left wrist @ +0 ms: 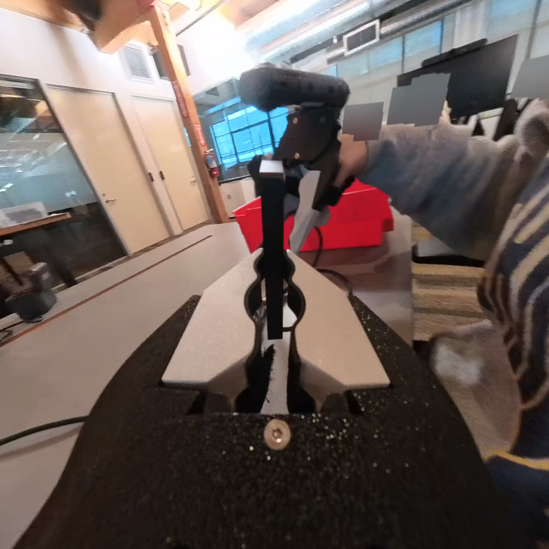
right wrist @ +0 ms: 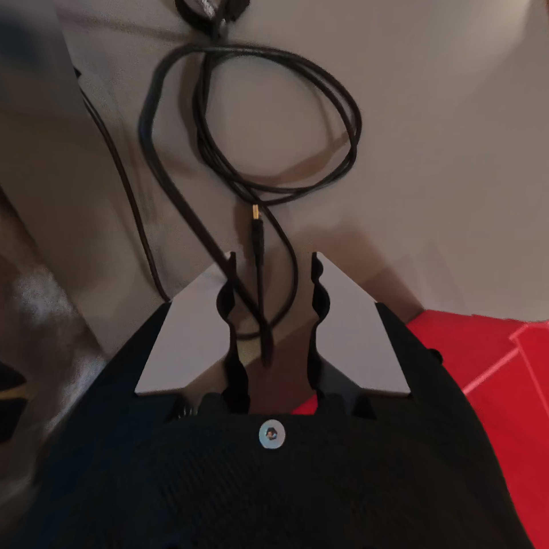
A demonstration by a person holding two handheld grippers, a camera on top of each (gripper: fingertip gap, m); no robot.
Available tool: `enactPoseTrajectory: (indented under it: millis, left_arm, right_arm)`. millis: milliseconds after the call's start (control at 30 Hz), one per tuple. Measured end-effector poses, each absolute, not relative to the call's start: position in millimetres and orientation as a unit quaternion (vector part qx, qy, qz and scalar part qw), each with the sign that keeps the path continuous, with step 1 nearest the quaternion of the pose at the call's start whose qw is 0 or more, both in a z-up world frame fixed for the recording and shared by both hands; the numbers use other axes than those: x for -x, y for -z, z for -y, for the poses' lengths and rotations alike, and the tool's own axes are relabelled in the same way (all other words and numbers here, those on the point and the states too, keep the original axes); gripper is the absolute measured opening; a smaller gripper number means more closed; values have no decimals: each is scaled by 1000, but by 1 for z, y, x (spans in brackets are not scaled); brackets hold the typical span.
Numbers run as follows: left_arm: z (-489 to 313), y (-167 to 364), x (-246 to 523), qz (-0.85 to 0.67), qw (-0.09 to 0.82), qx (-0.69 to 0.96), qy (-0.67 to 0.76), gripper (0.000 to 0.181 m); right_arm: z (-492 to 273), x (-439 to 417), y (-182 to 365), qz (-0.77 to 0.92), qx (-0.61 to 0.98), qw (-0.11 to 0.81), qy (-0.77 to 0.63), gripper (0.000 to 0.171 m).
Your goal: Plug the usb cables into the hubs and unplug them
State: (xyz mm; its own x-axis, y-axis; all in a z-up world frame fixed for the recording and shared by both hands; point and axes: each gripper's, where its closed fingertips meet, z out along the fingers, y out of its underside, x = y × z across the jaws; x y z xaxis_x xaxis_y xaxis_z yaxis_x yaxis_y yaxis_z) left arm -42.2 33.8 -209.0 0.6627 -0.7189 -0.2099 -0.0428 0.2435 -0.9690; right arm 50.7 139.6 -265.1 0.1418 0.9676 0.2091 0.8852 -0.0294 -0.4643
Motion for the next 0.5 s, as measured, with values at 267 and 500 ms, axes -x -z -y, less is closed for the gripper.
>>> enactPoseTrajectory:
  millis: [267, 500]
  left_arm:
    - [1, 223, 12, -439, 656, 532, 306, 8]
    - [7, 236, 1, -485, 636, 533, 278, 8]
  right_arm:
    - [-121, -49, 221, 631, 696, 307, -153, 60]
    - [-101, 7, 273, 720, 630, 260, -131, 61]
